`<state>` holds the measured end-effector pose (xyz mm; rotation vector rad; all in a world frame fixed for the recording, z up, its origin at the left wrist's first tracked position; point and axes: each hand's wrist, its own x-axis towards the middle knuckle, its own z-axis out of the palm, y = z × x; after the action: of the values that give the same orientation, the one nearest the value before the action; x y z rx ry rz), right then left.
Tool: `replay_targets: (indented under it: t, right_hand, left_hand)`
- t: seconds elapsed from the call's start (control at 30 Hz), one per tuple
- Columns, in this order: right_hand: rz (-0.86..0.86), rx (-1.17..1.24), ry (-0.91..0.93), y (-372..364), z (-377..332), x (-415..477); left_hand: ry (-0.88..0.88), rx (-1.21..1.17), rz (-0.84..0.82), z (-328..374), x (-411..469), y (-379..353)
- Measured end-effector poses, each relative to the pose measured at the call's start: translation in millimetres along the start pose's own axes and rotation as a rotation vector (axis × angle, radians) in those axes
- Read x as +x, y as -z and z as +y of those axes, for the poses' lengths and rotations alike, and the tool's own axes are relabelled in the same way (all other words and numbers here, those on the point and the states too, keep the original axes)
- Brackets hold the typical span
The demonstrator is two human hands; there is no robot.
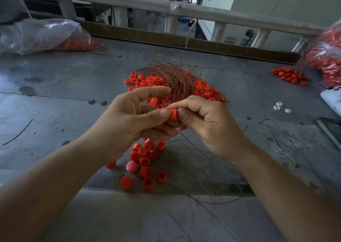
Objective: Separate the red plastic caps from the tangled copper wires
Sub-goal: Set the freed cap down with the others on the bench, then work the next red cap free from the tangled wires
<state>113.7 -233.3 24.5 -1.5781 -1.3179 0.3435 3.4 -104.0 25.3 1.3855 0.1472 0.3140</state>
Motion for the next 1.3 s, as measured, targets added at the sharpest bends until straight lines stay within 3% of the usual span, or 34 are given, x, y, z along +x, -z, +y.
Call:
replay_targets:
  t: [0.57,0.7,1.0,1.2,1.3]
  right_hand:
    - [0.012,0.099,-0.037,-2.5,-0.9,-1.1]
    - [-0.017,0.153,-0.125,-0.7,-2.0,-1.0]
    - [-0.01,-0.008,-0.142,10.7,-4.0,0.2]
    - [-0.162,-0.187,-0.211,20.3,-7.0,-1.2]
    - [-0.258,-0.329,-0.241,17.9,-5.0,-2.2]
  left_hand:
    - [0.011,0.047,-0.037,-0.8,-0.1,3.5]
    - [-0.051,0.018,-0.009,1.4,1.1,6.9]
    - [-0.119,-0.089,0.067,6.0,3.4,13.5]
    - [-0.059,0.064,0.115,9.0,3.5,18.9]
    - [-0.005,0.309,0.124,6.6,4.6,19.1]
